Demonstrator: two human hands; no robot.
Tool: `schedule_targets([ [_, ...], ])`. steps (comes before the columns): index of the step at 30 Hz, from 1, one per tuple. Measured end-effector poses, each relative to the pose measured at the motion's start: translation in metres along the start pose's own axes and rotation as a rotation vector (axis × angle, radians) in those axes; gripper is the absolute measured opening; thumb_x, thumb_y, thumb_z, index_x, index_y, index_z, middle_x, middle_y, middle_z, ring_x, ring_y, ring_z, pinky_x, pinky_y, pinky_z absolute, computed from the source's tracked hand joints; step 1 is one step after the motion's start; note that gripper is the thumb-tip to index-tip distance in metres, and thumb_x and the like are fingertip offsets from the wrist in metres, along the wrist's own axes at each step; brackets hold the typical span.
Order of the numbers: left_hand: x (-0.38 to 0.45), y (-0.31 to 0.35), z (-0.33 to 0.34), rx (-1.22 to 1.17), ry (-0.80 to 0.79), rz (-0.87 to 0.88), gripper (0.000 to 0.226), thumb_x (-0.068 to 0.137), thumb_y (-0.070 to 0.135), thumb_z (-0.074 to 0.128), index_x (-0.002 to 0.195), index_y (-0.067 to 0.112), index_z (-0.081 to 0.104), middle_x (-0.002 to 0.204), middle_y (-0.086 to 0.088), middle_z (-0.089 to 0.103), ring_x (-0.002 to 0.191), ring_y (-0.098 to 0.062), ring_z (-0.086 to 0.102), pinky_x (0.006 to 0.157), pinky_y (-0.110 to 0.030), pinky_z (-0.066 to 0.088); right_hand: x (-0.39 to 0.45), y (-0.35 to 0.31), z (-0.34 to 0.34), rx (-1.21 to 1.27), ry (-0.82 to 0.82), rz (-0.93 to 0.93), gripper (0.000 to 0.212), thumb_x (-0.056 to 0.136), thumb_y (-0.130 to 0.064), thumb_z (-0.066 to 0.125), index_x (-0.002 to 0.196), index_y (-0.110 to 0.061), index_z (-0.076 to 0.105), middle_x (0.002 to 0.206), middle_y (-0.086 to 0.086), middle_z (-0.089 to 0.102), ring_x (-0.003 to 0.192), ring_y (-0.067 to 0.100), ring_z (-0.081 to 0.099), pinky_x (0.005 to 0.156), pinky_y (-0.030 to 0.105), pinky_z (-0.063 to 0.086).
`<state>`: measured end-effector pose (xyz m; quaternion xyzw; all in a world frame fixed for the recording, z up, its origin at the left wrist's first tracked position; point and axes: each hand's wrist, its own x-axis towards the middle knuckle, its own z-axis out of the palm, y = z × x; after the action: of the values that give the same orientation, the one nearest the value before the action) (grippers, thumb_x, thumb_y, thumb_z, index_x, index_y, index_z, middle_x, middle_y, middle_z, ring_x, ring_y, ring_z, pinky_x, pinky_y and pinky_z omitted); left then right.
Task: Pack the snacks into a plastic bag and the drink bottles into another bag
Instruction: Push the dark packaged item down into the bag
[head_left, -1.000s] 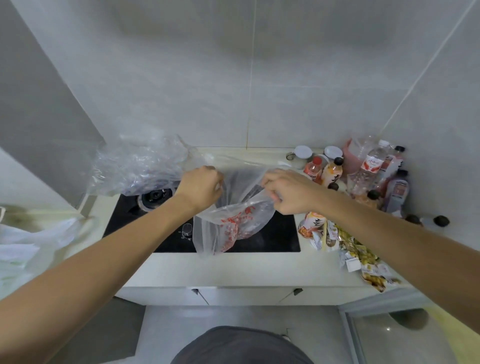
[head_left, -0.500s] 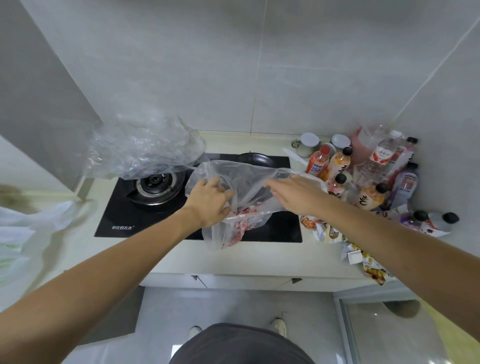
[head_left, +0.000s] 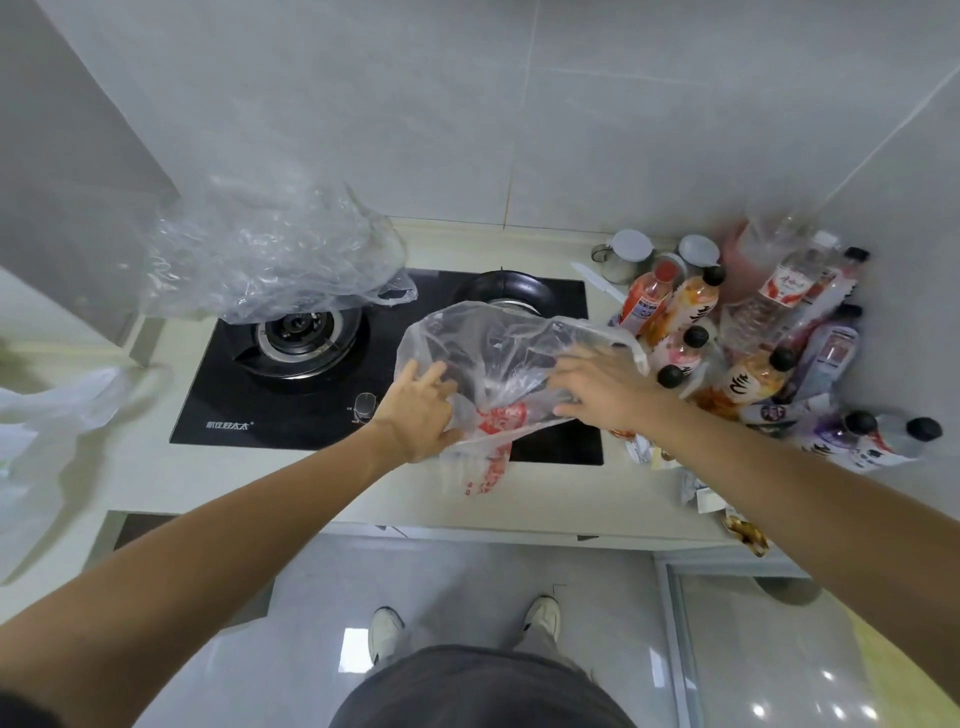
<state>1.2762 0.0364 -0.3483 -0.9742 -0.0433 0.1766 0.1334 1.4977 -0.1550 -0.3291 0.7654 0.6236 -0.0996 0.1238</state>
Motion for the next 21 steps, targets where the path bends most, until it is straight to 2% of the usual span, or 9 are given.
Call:
schedule_targets([
  [3,0.004,0.007,0.013,-0.013,-0.002,0.121,0.054,0.101,0.058,0.036,0.119,0.02,0.07,0.133,0.005,0.058,0.125,-0.025,0.036,0.1,-0.048,0.028,0.002,-0.003,0.012,0.014,-0.039,-0.028,0.049,0.097,-0.054,0.06,0.141,-0.034,0.057,0.142,-0.011,0.056,0.134,0.018,0.045,0.11,0.043,0.033],
  [5,0.008,0.013,0.018,-0.06,-0.037,0.145,0.052,0.102,0.055,0.039,0.138,0.021,0.053,0.135,0.002,0.058,0.129,-0.026,0.036,0.107,-0.05,0.028,0.002,-0.005,0.018,0.013,-0.045,-0.032,0.055,0.095,-0.055,0.062,0.145,-0.035,0.05,0.147,-0.011,0.053,0.133,0.017,0.049,0.11,0.042,0.033],
  [8,0.014,0.021,0.022,-0.152,-0.093,0.133,0.061,0.104,0.054,0.039,0.157,0.027,0.025,0.146,-0.001,0.056,0.139,-0.028,0.034,0.117,-0.057,0.021,-0.003,-0.005,0.023,0.038,-0.04,-0.012,0.061,0.099,-0.048,0.06,0.153,-0.035,0.036,0.149,-0.006,0.053,0.125,0.019,0.059,0.105,0.041,0.041],
  [10,0.017,0.025,0.02,-0.169,-0.122,0.119,0.062,0.105,0.053,0.035,0.16,0.03,0.017,0.143,0.001,0.058,0.137,-0.028,0.038,0.118,-0.058,0.02,-0.005,-0.002,0.025,0.068,-0.026,0.013,0.058,0.102,-0.039,0.057,0.154,-0.034,0.032,0.145,-0.003,0.056,0.113,0.025,0.064,0.096,0.04,0.05],
  [12,0.019,0.027,0.02,-0.168,-0.161,0.088,0.056,0.107,0.052,0.032,0.157,0.029,0.028,0.136,-0.002,0.062,0.133,-0.028,0.042,0.119,-0.056,0.021,-0.005,0.003,0.026,0.075,-0.01,0.031,0.049,0.104,-0.033,0.054,0.149,-0.033,0.036,0.138,0.0,0.06,0.104,0.029,0.066,0.084,0.041,0.056],
  [15,0.017,0.027,0.024,-0.108,-0.209,0.05,0.055,0.106,0.055,0.028,0.135,0.023,0.062,0.134,-0.007,0.059,0.132,-0.028,0.039,0.116,-0.049,0.027,-0.003,0.013,0.029,0.021,-0.004,0.027,0.05,0.099,-0.029,0.061,0.146,-0.031,0.044,0.133,0.002,0.065,0.105,0.028,0.068,0.077,0.037,0.056],
  [18,0.01,0.027,0.031,-0.11,-0.184,0.07,0.056,0.105,0.056,0.032,0.126,0.021,0.07,0.147,-0.005,0.046,0.14,-0.027,0.029,0.114,-0.044,0.029,-0.002,0.016,0.027,0.008,-0.032,0.023,0.036,0.098,-0.035,0.062,0.134,-0.029,0.06,0.124,-0.001,0.067,0.106,0.025,0.067,0.077,0.036,0.052],
  [21,0.004,0.025,0.035,-0.078,-0.153,0.152,0.053,0.105,0.057,0.036,0.124,0.023,0.071,0.152,0.005,0.044,0.143,-0.025,0.027,0.116,-0.046,0.027,-0.002,0.014,0.029,0.019,-0.055,0.007,0.029,0.092,-0.044,0.067,0.116,-0.028,0.066,0.111,-0.005,0.064,0.1,0.025,0.066,0.073,0.035,0.049],
])
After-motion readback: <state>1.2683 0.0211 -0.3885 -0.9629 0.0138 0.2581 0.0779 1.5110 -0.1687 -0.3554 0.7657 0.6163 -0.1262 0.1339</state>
